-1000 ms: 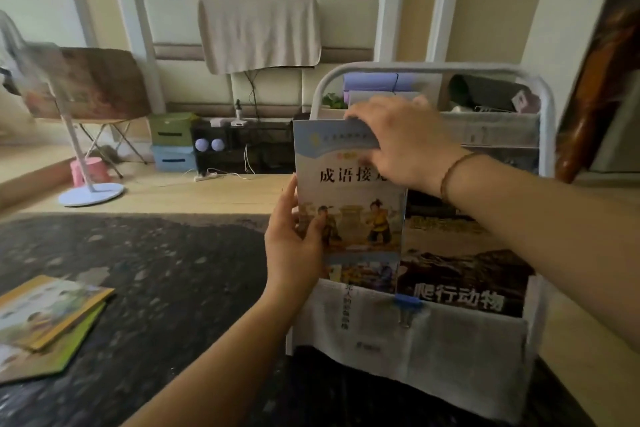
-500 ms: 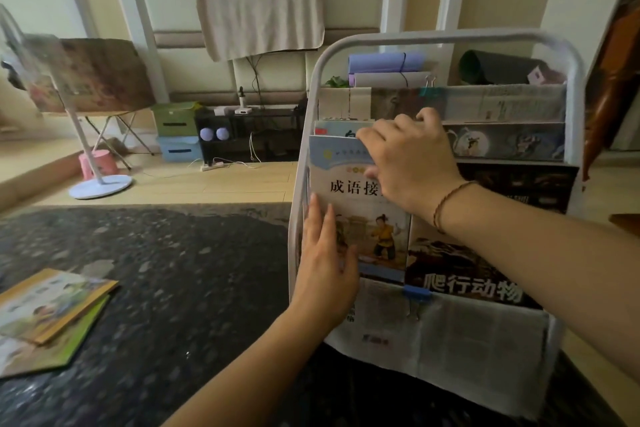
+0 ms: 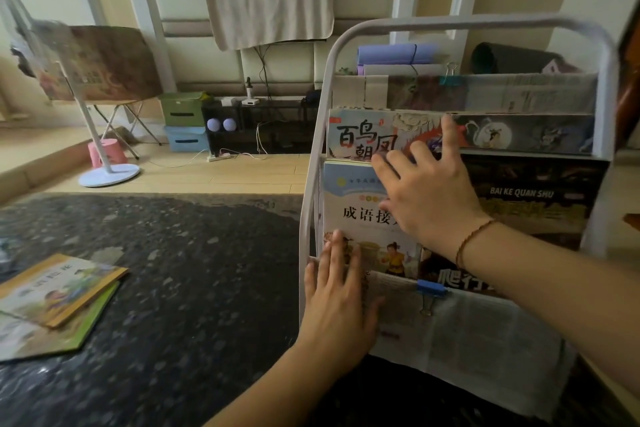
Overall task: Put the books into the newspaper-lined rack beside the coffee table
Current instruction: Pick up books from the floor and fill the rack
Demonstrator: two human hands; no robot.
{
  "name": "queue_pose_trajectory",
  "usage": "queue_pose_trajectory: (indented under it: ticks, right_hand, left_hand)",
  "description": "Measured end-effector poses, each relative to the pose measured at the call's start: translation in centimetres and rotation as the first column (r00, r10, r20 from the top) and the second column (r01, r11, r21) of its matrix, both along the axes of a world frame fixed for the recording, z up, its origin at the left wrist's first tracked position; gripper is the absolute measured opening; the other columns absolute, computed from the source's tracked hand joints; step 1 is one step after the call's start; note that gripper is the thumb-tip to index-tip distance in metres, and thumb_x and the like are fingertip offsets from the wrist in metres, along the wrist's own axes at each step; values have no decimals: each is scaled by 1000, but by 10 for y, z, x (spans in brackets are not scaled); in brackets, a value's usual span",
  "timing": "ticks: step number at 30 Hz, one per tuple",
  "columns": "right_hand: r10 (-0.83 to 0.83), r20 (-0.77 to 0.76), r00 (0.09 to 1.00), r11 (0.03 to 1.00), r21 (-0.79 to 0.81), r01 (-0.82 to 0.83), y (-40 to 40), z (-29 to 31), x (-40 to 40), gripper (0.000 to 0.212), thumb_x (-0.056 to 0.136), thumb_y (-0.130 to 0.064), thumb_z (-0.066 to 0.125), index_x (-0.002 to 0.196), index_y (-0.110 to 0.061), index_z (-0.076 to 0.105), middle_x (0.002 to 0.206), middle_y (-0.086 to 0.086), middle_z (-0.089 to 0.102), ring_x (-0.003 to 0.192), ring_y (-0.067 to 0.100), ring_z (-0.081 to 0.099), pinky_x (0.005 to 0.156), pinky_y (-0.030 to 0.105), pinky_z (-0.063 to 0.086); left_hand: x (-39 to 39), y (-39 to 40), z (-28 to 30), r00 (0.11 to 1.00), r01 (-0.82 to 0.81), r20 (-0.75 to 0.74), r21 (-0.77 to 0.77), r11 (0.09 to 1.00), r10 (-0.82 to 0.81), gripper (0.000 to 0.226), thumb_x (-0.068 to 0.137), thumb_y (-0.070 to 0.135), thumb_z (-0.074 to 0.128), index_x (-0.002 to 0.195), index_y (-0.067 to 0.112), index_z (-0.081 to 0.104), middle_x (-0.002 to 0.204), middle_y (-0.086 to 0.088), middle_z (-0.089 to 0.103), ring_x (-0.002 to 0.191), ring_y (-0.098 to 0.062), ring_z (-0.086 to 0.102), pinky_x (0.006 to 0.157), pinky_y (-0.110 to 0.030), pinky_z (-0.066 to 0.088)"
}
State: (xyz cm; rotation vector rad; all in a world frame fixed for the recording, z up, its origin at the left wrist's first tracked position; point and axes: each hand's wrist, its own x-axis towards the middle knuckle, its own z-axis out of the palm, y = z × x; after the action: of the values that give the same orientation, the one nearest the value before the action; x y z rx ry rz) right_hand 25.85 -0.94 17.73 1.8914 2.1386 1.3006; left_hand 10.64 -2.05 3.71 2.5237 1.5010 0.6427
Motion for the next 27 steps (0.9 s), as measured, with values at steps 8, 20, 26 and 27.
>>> queue_pose_trajectory:
  ticks: [8,20,26,27]
  right_hand:
    - [227,-109,968,973,70,-220,-18,-8,-41,70,86,-48,56,142,-9,44,141,13,47,130,40,40,108,69,15]
    - [551,-259,793,772,-200,-603,15,-124,-224,57,75,-41,68,124,-12,64,133,14,56,127,40,46,105,63,31]
    - [445,-346,826,693,-450,-562,33,-168,-306,66,62,-52,79,118,-18,69,126,8,64,121,32,57,94,54,48]
    - [419,-361,833,680,-483,-551,34,-171,-317,67,68,-54,74,125,-19,64,132,6,60,127,30,52,99,52,46]
  left_hand:
    - [-108,12,-8,966,189,127,236,953,-223,60,96,49,44,151,29,30,164,16,0,150,-3,2,119,-24,11]
    - [-375,32,-61,764,-610,-385,-165,775,519,75,97,62,35,155,18,18,165,-7,6,151,-28,6,121,-47,11]
    - [-417,22,-86,735,-657,-412,-239,715,539,85,91,75,21,158,25,4,165,-2,0,152,-22,0,122,-49,10]
    - [-417,20,-86,741,-651,-400,-233,722,539,85,91,76,20,157,26,5,165,-1,2,152,-22,2,122,-49,12]
